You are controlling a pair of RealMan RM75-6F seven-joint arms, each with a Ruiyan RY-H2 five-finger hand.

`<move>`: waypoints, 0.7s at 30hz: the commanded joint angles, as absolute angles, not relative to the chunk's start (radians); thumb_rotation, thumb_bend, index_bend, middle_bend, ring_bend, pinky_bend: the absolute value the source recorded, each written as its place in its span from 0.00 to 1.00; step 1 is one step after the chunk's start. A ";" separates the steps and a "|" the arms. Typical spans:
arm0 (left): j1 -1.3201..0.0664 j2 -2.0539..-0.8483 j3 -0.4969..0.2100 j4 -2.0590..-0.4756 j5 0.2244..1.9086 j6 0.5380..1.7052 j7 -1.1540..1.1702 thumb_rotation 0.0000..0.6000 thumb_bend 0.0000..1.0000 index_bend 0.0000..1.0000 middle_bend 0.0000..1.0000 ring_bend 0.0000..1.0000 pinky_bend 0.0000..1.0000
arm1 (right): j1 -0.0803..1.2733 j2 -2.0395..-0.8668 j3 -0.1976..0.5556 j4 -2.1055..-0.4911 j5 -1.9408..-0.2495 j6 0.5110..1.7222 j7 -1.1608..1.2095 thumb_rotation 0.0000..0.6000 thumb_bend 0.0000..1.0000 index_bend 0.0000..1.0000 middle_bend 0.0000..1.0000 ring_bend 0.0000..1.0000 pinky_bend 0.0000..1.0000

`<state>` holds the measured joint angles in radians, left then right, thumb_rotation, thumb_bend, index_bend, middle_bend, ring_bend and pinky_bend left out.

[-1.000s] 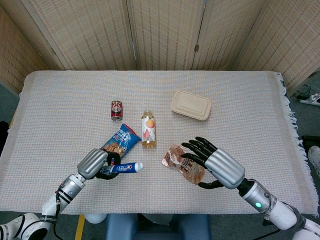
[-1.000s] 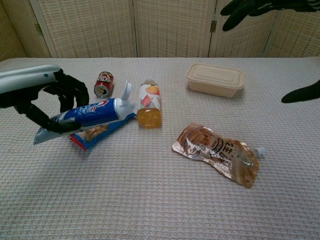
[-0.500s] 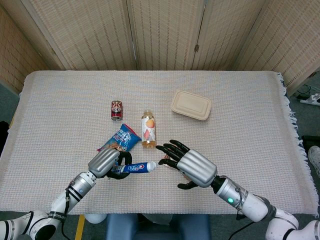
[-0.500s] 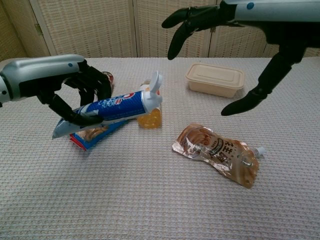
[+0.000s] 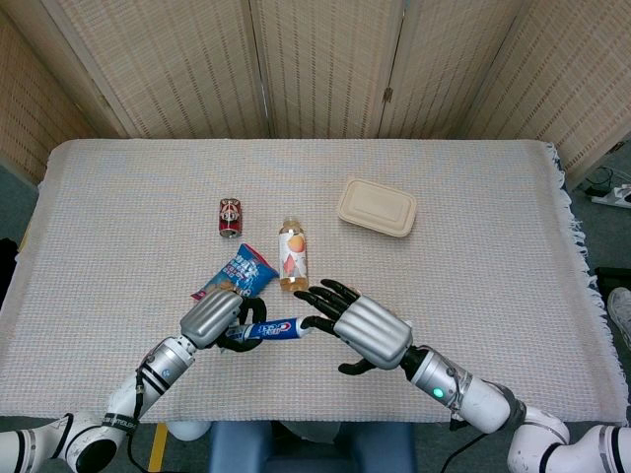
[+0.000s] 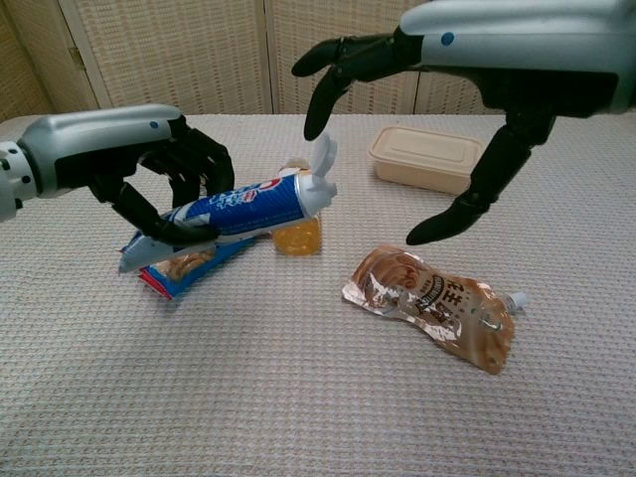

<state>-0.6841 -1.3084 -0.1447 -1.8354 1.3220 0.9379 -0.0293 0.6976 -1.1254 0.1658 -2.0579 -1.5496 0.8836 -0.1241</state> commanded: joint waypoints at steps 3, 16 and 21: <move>-0.682 -1.306 -0.142 -1.834 1.337 0.940 -0.066 1.00 0.68 0.74 0.77 0.66 0.52 | 0.706 -1.137 0.153 -2.048 -1.524 0.874 -0.155 1.00 0.18 0.29 0.04 0.00 0.00; -0.662 -1.299 -0.128 -1.813 1.430 0.975 -0.261 1.00 0.70 0.75 0.79 0.67 0.52 | 0.663 -1.133 0.109 -2.004 -1.547 0.950 -0.104 1.00 0.18 0.30 0.05 0.00 0.00; -0.657 -1.305 -0.120 -1.805 1.469 1.001 -0.280 1.00 0.70 0.75 0.79 0.67 0.52 | 0.662 -1.141 0.105 -1.990 -1.556 0.963 -0.074 1.00 0.18 0.30 0.05 0.00 0.00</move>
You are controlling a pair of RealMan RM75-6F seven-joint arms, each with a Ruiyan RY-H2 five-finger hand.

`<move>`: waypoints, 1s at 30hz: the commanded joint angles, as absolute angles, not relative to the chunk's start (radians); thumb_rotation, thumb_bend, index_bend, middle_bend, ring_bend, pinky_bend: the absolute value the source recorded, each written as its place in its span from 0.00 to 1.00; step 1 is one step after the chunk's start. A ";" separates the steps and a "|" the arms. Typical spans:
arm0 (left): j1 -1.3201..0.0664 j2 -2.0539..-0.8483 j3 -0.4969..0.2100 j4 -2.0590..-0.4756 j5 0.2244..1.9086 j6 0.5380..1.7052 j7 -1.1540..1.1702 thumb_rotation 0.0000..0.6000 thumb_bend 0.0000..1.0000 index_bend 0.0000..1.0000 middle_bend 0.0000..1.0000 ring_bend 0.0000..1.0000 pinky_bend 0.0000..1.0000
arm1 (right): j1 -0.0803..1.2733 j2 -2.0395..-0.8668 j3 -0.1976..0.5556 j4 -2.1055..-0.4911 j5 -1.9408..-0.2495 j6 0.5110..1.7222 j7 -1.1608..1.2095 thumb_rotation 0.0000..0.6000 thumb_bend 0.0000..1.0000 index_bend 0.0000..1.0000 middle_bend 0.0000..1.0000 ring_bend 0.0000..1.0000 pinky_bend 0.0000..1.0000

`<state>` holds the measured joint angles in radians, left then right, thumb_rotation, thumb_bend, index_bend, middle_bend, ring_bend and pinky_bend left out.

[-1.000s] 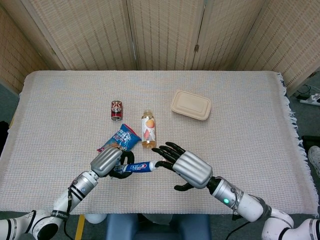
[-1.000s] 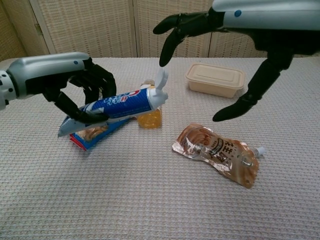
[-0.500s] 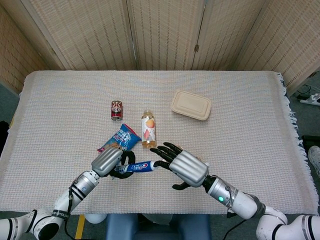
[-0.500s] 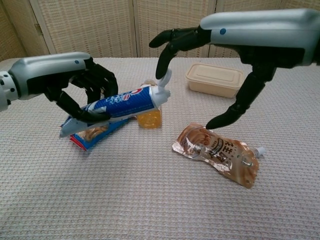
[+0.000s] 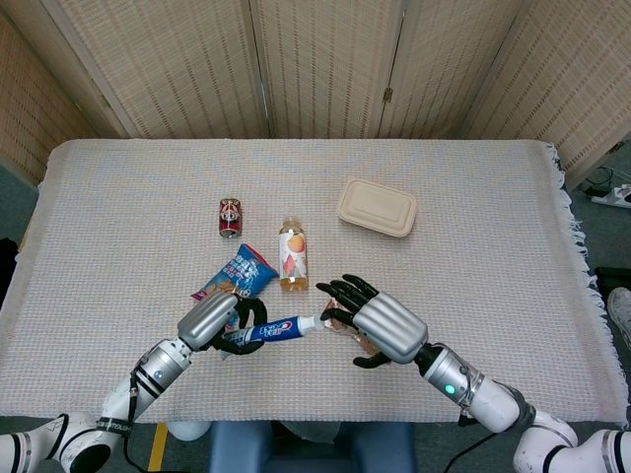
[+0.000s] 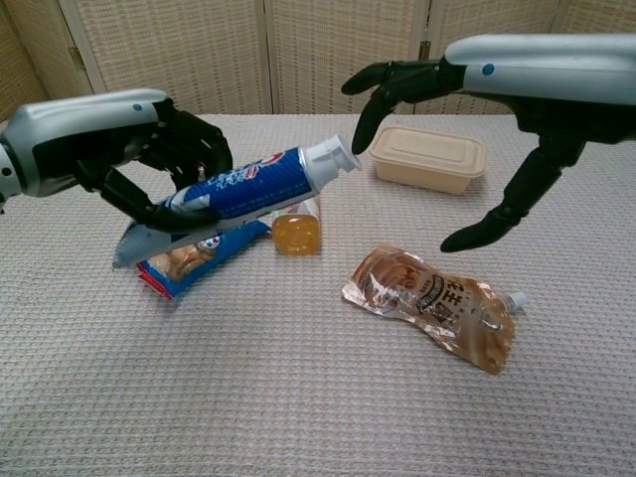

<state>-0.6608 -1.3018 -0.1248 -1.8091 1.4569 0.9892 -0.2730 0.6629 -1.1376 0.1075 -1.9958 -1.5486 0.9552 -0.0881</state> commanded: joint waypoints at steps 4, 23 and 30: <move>-0.651 -1.320 -0.119 -1.787 1.483 1.027 -0.286 1.00 0.70 0.75 0.79 0.67 0.52 | 0.647 -1.131 0.104 -1.997 -1.591 1.008 0.017 1.00 0.18 0.30 0.05 0.00 0.00; -0.639 -1.448 -0.116 -1.701 1.555 1.140 -0.343 1.00 0.71 0.75 0.79 0.68 0.52 | 0.693 -1.194 0.139 -1.936 -1.632 1.088 0.559 0.28 0.04 0.00 0.00 0.00 0.00; -0.640 -1.474 -0.132 -1.708 1.533 1.153 -0.347 1.00 0.75 0.75 0.80 0.68 0.52 | 0.723 -1.257 0.154 -1.908 -1.600 1.065 0.583 0.26 0.02 0.00 0.00 0.00 0.00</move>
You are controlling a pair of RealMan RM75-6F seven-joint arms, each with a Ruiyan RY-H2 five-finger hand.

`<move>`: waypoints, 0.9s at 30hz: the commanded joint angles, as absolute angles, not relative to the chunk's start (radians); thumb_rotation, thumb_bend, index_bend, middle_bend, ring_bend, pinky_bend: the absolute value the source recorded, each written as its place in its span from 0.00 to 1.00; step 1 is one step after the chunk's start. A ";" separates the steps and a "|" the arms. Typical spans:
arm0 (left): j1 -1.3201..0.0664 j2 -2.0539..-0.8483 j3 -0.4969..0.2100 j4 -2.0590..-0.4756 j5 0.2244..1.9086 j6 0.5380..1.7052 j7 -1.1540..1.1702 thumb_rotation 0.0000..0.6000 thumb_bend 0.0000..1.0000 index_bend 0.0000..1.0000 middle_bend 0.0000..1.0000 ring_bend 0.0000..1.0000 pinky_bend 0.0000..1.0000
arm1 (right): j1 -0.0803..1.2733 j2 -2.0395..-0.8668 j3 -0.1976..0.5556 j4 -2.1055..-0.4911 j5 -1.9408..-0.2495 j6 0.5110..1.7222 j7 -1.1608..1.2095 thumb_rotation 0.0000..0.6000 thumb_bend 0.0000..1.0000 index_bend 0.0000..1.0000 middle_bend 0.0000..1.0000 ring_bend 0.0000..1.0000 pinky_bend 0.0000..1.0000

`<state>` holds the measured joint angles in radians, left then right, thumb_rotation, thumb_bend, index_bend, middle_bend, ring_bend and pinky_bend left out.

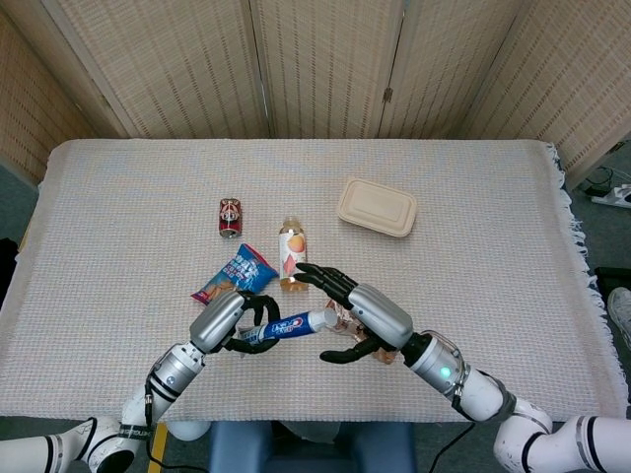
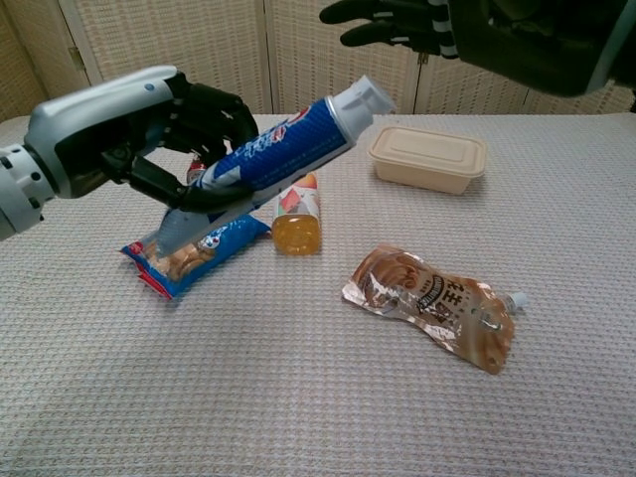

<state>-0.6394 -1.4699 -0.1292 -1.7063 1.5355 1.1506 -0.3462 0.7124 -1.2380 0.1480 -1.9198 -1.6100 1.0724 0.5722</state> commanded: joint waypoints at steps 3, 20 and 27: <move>-0.641 -1.482 -0.137 -1.710 1.528 1.156 -0.337 1.00 0.76 0.75 0.80 0.68 0.52 | 0.734 -1.283 0.159 -1.894 -1.588 1.057 0.592 0.26 0.02 0.00 0.00 0.00 0.00; -0.648 -1.509 -0.154 -1.715 1.514 1.170 -0.342 1.00 0.77 0.75 0.80 0.68 0.52 | 0.767 -1.377 0.183 -1.846 -1.531 1.043 0.579 0.24 0.02 0.00 0.00 0.00 0.00; -0.649 -1.504 -0.158 -1.721 1.501 1.167 -0.327 1.00 0.77 0.76 0.81 0.69 0.52 | 0.773 -1.393 0.190 -1.850 -1.498 1.031 0.535 0.24 0.02 0.00 0.00 0.00 0.00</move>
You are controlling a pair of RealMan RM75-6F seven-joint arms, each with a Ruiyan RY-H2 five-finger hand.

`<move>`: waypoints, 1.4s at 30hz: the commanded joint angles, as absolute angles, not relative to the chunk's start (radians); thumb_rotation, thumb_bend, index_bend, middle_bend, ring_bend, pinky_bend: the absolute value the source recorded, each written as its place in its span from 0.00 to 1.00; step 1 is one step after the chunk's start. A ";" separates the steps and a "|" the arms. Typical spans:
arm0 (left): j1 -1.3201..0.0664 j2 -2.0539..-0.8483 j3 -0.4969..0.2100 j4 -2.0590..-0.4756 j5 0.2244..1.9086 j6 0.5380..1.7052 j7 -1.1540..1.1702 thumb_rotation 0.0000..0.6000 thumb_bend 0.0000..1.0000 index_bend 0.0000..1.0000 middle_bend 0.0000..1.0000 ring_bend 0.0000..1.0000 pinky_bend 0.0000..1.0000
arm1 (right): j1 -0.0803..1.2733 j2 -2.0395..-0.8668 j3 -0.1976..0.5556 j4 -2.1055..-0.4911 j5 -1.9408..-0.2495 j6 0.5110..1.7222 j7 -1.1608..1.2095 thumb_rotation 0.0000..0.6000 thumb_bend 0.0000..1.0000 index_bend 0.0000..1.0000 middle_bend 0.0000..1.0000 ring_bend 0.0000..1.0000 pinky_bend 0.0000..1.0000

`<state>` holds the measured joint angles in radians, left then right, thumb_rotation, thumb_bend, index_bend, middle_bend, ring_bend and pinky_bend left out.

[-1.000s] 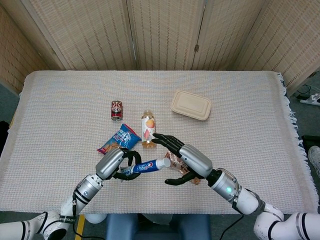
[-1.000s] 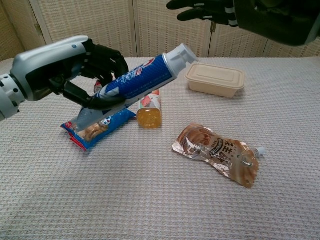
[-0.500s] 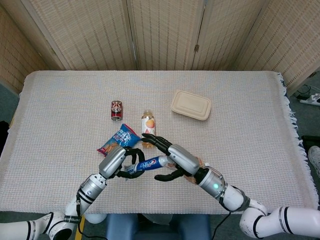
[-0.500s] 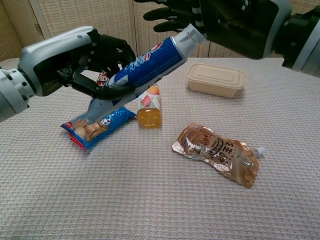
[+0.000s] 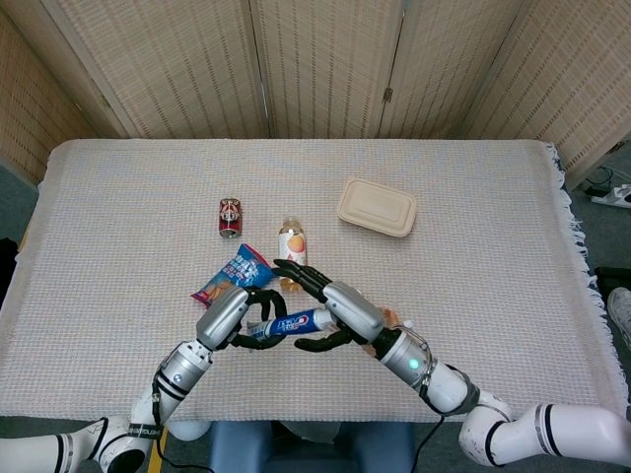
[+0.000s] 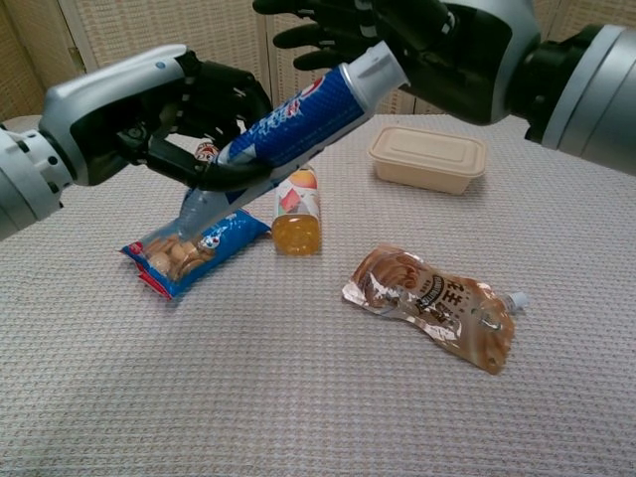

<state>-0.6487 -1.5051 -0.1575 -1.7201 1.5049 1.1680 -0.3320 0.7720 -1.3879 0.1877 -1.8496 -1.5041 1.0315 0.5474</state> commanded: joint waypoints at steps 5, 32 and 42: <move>-0.646 -1.499 -0.158 -1.721 1.481 1.160 -0.297 1.00 0.77 0.77 0.82 0.70 0.53 | 0.767 -1.395 0.192 -1.852 -1.483 1.039 0.470 0.24 0.02 0.00 0.00 0.00 0.00; -0.643 -1.482 -0.172 -1.757 1.458 1.149 -0.324 1.00 0.78 0.77 0.84 0.72 0.53 | 0.775 -1.506 0.211 -1.784 -1.498 1.070 0.506 0.23 0.02 0.00 0.00 0.00 0.00; -0.639 -1.480 -0.169 -1.745 1.468 1.152 -0.361 1.00 0.78 0.77 0.84 0.72 0.53 | 0.768 -1.487 0.198 -1.780 -1.546 1.086 0.666 0.23 0.02 0.00 0.00 0.00 0.00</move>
